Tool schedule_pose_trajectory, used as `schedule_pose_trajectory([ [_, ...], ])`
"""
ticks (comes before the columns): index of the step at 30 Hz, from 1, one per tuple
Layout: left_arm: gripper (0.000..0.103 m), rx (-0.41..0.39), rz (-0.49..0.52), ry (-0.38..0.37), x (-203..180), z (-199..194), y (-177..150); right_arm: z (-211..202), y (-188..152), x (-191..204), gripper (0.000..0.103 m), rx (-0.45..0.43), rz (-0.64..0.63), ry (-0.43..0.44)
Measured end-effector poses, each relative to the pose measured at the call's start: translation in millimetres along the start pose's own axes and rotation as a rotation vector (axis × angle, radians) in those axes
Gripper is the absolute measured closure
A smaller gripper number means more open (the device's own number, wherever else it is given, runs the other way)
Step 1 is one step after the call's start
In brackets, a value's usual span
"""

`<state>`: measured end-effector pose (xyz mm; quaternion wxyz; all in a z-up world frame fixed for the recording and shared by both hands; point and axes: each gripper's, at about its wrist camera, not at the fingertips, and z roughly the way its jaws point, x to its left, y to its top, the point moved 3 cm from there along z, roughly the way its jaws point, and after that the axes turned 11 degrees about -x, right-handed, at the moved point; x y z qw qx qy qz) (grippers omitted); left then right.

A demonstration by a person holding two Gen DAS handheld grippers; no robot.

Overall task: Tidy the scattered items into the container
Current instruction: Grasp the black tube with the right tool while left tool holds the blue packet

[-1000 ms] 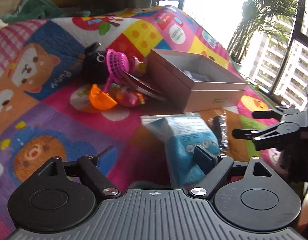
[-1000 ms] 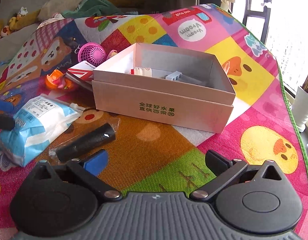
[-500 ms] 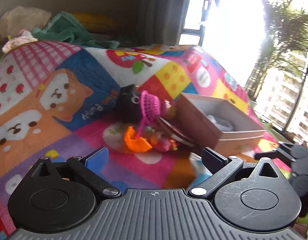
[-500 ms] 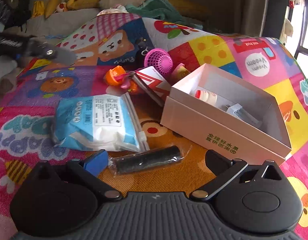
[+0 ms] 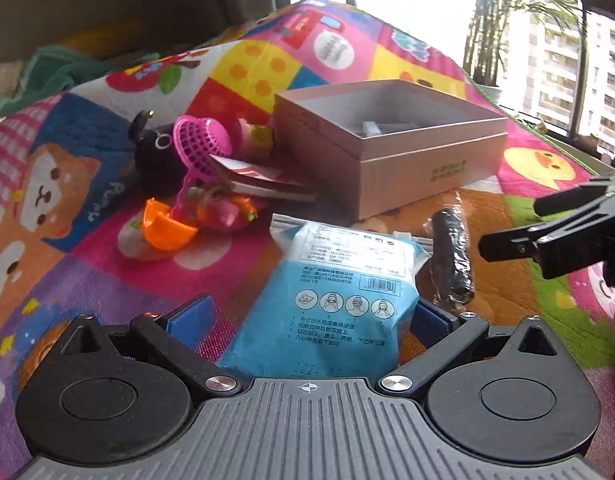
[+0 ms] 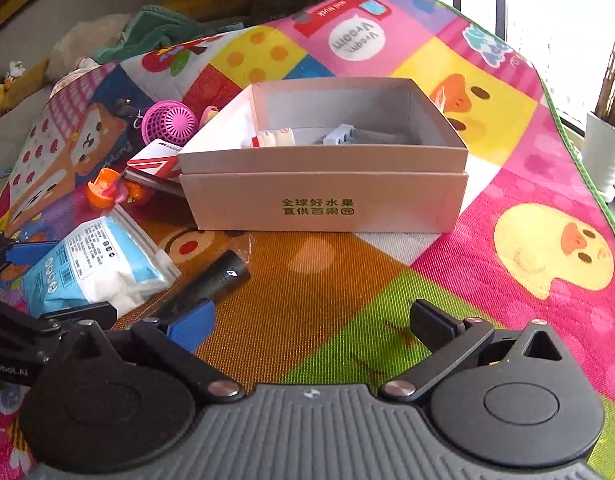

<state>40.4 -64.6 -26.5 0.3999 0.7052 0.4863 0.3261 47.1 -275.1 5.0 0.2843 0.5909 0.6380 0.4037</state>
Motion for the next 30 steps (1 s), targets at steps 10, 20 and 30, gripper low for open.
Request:
schedule_pose_trajectory([
  [10, 0.000, 0.026, -0.196, 0.109, 36, 7, -1, 9, -1, 12, 0.000, 0.018, 0.007, -0.098],
  [20, 0.000, 0.031, -0.178, 0.118, 33, 7, -2, -2, -10, 37, 0.000, 0.039, -0.111, -0.014],
  [30, 0.000, 0.014, -0.215, 0.096, 38, 5, -2, -52, 0, 49, 0.000, -0.108, -0.365, 0.234],
])
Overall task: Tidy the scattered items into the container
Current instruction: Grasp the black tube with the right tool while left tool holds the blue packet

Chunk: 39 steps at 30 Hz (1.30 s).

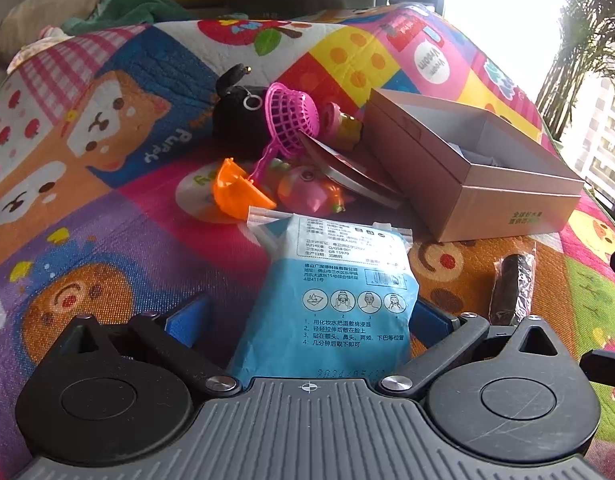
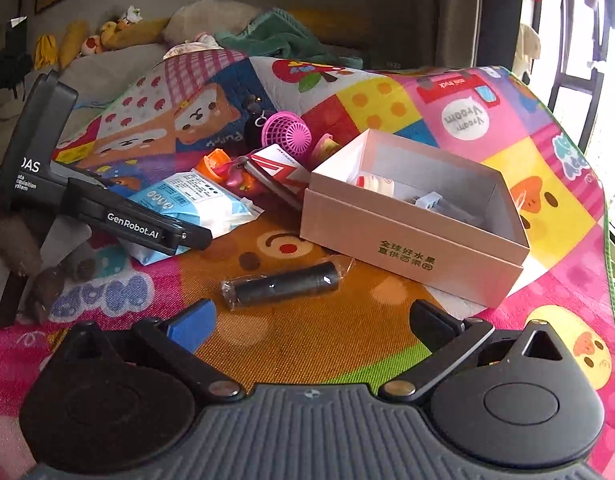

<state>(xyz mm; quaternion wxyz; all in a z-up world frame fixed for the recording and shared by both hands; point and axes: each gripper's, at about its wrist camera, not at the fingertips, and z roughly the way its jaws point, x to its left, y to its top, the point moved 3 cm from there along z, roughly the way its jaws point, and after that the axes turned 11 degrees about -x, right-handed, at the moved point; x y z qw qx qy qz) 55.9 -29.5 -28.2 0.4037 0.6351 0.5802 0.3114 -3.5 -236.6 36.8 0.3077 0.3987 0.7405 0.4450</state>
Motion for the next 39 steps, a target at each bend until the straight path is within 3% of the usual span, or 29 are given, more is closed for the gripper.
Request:
schedule_pose_trajectory([
  [3, 0.000, -0.003, -0.013, -0.008, 1, 0, 0, 11, 3, 9, 0.000, 0.003, -0.067, 0.073],
  [7, 0.000, -0.008, -0.027, -0.015, 3, -1, 1, 42, 3, 21, 0.000, 0.018, -0.187, 0.098],
  [12, 0.000, -0.009, -0.032, -0.017, 4, -1, 1, 71, 4, 12, 0.000, 0.084, -0.094, 0.124],
  [13, 0.000, -0.010, -0.032, -0.018, 3, -1, 1, 72, 3, 11, 0.005, 0.091, -0.074, 0.125],
  [16, 0.000, -0.009, -0.030, -0.016, 3, -1, 1, 65, 4, 8, 0.020, 0.118, -0.017, 0.118],
  [23, 0.000, -0.006, -0.023, -0.012, 3, -1, 1, 31, -5, 1, 0.021, 0.145, 0.020, 0.045],
  [26, 0.000, -0.005, -0.020, -0.010, 2, -1, 1, 17, -14, -11, 0.021, 0.156, 0.094, -0.016],
  [30, 0.000, -0.003, -0.013, -0.006, 1, 0, 0, -7, -25, -15, 0.012, 0.112, 0.182, 0.072],
  [33, 0.000, -0.002, -0.011, -0.005, 1, 0, 0, -26, -25, -5, 0.000, 0.039, 0.086, 0.098],
  [39, 0.000, -0.001, -0.005, -0.003, 0, 0, 0, -19, -29, -3, 0.000, 0.040, -0.059, 0.092],
])
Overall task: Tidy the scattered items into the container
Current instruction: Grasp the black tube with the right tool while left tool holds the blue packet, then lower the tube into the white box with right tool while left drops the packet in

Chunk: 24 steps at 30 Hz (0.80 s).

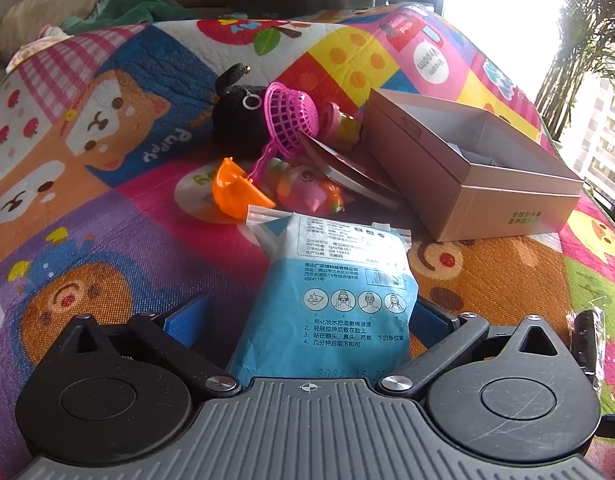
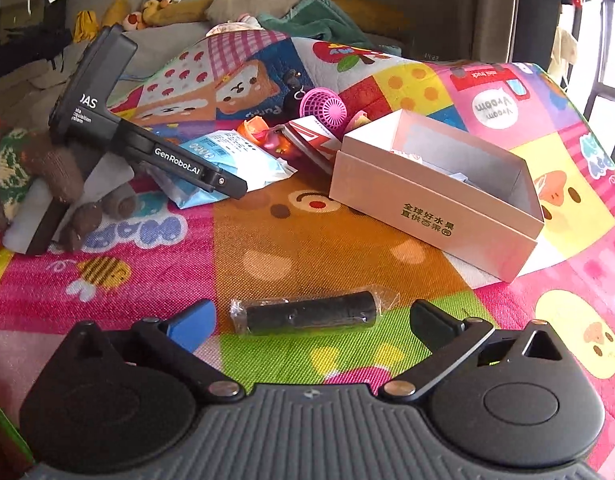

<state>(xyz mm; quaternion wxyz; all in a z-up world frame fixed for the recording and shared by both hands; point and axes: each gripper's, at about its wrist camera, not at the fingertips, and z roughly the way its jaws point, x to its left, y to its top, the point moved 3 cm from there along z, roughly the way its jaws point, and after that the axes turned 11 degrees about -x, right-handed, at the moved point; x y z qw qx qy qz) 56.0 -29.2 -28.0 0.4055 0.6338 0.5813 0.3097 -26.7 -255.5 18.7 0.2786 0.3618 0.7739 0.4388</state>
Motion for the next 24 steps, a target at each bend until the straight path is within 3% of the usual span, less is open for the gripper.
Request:
schedule_pose_trajectory([
  [3, 0.000, -0.003, -0.003, -0.005, 1, -1, 0, 16, -2, -7, 0.000, 0.037, 0.051, 0.036],
  [5, 0.000, -0.012, 0.001, -0.023, 0, -7, 0, 22, -1, -10, 0.012, 0.053, 0.094, 0.058],
  [7, 0.000, -0.041, 0.052, -0.056, -6, -17, 1, 21, 1, -10, 0.017, 0.060, 0.112, 0.045],
  [11, 0.000, -0.073, 0.200, -0.041, -25, -19, 3, 17, 2, -11, 0.017, 0.072, 0.142, 0.017],
  [15, 0.000, -0.057, 0.202, -0.050, -29, -7, 9, 11, 3, -14, 0.017, 0.080, 0.161, -0.030],
  [16, 0.007, -0.051, 0.194, -0.050, -29, -5, 10, 9, 4, -17, 0.017, 0.084, 0.177, -0.043],
  [17, 0.035, -0.043, 0.190, -0.045, -28, -4, 10, 6, 4, -19, 0.017, 0.086, 0.192, -0.052],
  [21, 0.038, -0.043, 0.223, -0.040, -27, -10, 9, -9, 6, -26, 0.017, 0.080, 0.241, -0.079],
  [24, 0.039, -0.060, 0.284, -0.091, -38, -29, 6, -23, 11, -26, 0.017, 0.069, 0.249, -0.093],
])
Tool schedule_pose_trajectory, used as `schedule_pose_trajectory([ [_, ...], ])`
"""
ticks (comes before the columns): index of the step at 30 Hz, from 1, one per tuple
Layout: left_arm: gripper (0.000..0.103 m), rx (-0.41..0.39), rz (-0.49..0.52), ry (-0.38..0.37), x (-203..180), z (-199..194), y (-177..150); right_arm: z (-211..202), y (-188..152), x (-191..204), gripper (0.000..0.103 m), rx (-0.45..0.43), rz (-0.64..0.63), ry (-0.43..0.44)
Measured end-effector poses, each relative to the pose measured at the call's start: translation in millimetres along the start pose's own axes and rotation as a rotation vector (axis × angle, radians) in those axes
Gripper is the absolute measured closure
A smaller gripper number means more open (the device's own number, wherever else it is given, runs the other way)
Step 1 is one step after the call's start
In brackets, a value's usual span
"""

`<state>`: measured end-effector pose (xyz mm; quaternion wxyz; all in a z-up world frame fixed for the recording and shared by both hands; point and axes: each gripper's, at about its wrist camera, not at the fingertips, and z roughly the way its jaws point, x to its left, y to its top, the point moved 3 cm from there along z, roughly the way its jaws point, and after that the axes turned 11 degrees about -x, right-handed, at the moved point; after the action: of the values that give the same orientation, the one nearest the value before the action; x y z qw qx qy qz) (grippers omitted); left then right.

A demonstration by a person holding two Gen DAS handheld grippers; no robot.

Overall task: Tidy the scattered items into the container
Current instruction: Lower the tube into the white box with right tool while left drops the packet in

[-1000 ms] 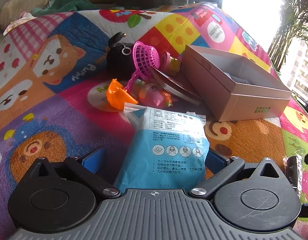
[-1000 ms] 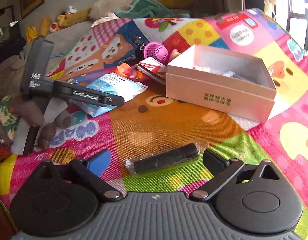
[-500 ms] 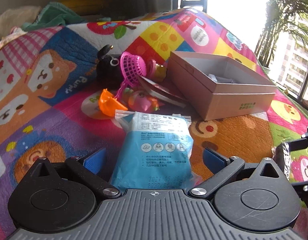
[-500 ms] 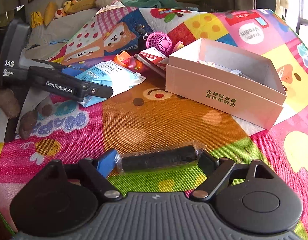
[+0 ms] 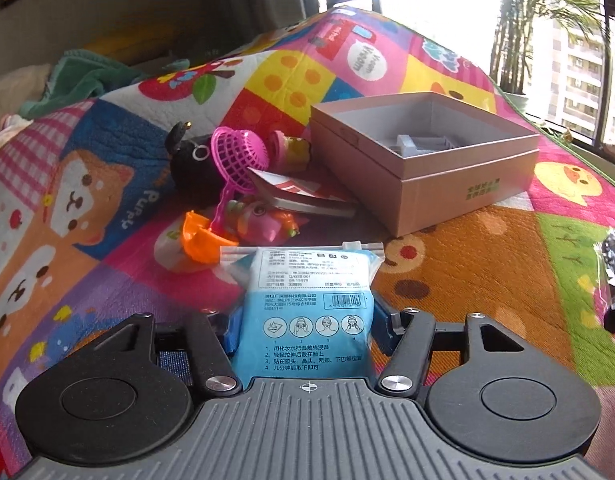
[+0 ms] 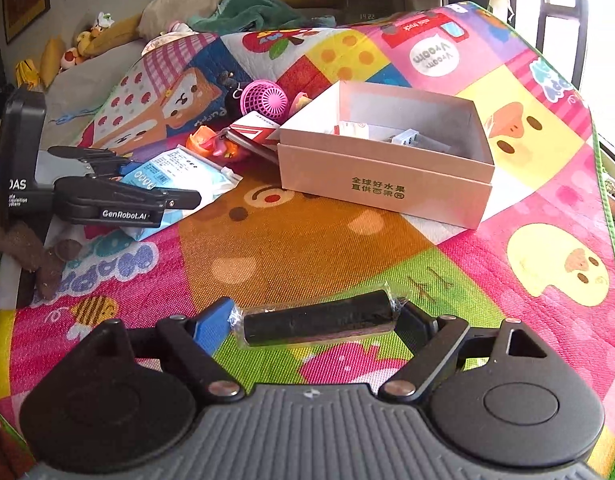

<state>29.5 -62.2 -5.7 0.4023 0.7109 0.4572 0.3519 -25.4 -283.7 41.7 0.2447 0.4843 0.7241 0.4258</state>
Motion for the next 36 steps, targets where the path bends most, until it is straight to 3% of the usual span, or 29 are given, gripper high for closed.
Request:
schedule_pose_trajectory([
  [5, 0.039, -0.061, 0.061, -0.144, -28, -38, 13, -30, 14, 1, 0.017, -0.054, 0.007, -0.013],
  [10, 0.039, -0.172, 0.085, -0.189, -43, -48, 57, -55, 52, -8, 0.017, -0.176, 0.036, -0.027],
  [14, 0.039, -0.250, 0.067, -0.179, -47, -24, 99, -60, 94, -33, 0.017, -0.311, 0.105, -0.079],
  [18, 0.039, -0.283, -0.067, -0.200, -42, 26, 136, -41, 139, -64, 0.017, -0.424, 0.210, -0.104],
  [19, 0.037, -0.290, -0.102, -0.204, -41, 41, 143, -33, 149, -70, 0.017, -0.447, 0.216, -0.114],
  [21, 0.011, -0.295, -0.141, -0.226, -39, 67, 151, -11, 168, -82, 0.016, -0.483, 0.227, -0.131],
  [22, 0.000, -0.296, -0.139, -0.217, -38, 77, 151, -1, 174, -88, 0.012, -0.514, 0.240, -0.122],
  [24, 0.000, -0.297, -0.115, -0.164, -33, 85, 148, 21, 177, -101, 0.000, -0.547, 0.277, -0.144],
  [31, 0.000, -0.265, -0.205, 0.025, 31, 59, 105, 54, 131, -124, 0.000, -0.462, 0.397, -0.195],
  [36, 0.000, -0.191, -0.186, 0.069, 43, 46, 54, 57, 102, -117, 0.000, -0.391, 0.374, -0.238],
])
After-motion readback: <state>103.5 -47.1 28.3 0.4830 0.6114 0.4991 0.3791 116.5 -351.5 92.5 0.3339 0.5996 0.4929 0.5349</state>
